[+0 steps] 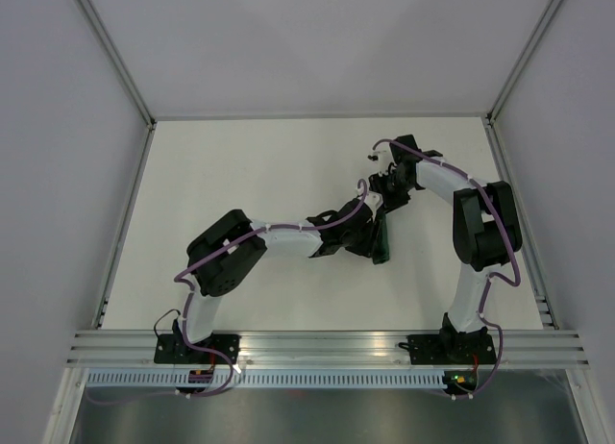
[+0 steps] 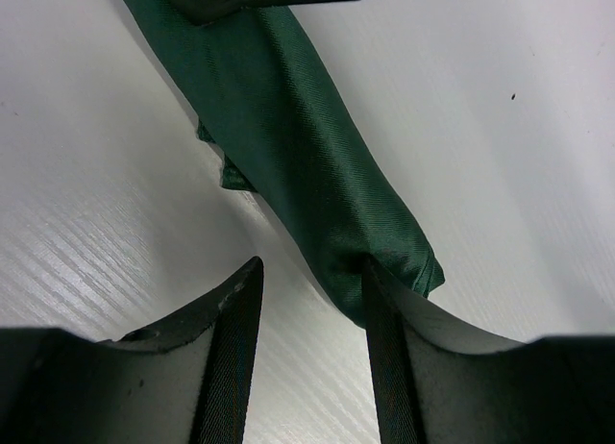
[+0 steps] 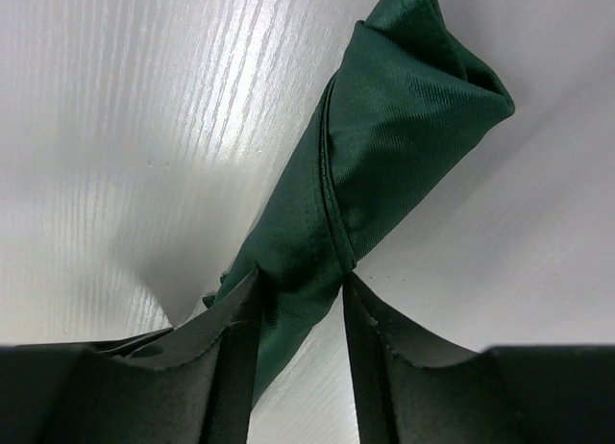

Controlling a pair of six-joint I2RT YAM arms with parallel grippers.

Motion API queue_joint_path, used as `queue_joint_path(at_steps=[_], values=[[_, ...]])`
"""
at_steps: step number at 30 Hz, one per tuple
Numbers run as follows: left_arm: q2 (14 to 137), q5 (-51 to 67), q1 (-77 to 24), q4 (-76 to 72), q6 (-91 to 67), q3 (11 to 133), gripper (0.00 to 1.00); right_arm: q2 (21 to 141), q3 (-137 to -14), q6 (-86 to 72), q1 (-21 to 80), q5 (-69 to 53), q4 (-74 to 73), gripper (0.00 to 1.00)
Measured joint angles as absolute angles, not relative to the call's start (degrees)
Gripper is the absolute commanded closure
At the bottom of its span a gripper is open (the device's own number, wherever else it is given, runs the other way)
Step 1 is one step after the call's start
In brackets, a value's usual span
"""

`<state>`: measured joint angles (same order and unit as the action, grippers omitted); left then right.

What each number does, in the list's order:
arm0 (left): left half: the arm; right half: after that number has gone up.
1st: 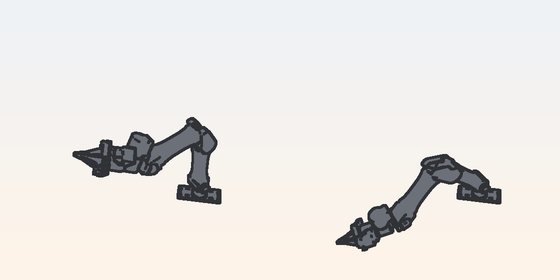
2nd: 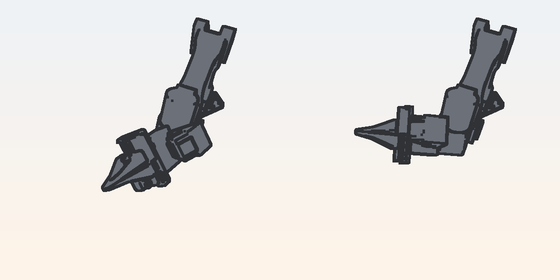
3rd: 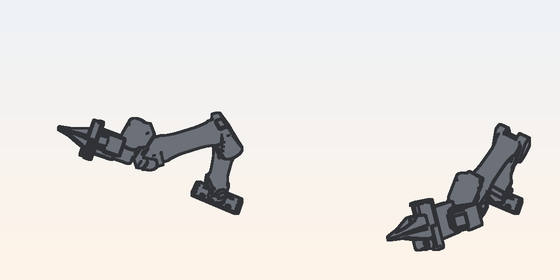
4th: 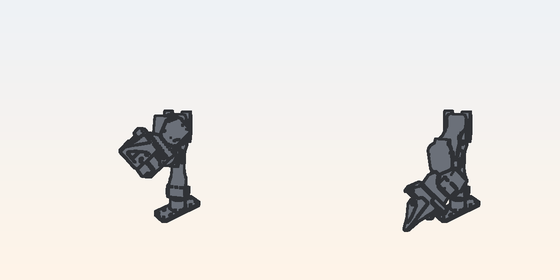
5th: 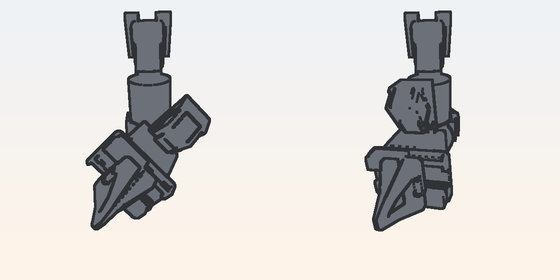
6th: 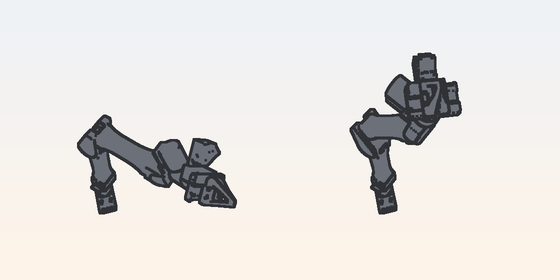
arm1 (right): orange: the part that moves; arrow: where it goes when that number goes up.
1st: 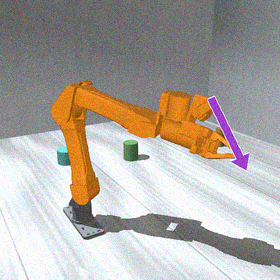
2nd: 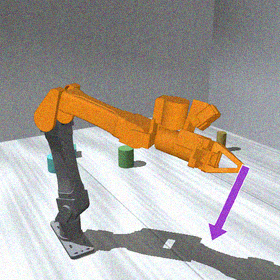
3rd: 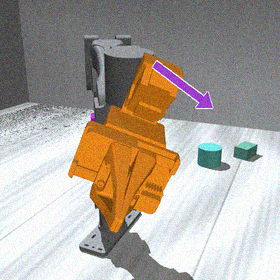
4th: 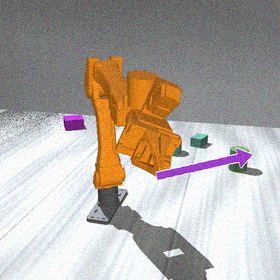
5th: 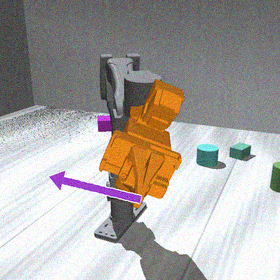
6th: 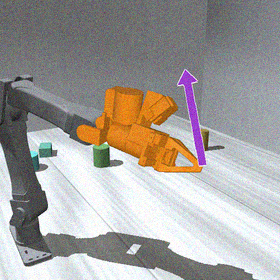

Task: Fold the napkin, place the utensils inside, and roll it up
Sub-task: Roll the napkin with the utensil

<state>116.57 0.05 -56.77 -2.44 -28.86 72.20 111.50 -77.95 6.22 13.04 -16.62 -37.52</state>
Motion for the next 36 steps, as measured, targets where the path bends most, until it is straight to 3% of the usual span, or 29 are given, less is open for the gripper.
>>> queue_joint_path(at_steps=[12,36], values=[[116.6,0.1,-56.8,-1.8,-28.9,72.6,0.48,111.5,-80.1,6.9,13.1,-16.6,-38.6,0.43],[111.4,0.0,-56.7,3.0,-26.5,76.5,0.44,111.4,-82.4,7.4,13.3,-17.3,-40.4,0.41]])
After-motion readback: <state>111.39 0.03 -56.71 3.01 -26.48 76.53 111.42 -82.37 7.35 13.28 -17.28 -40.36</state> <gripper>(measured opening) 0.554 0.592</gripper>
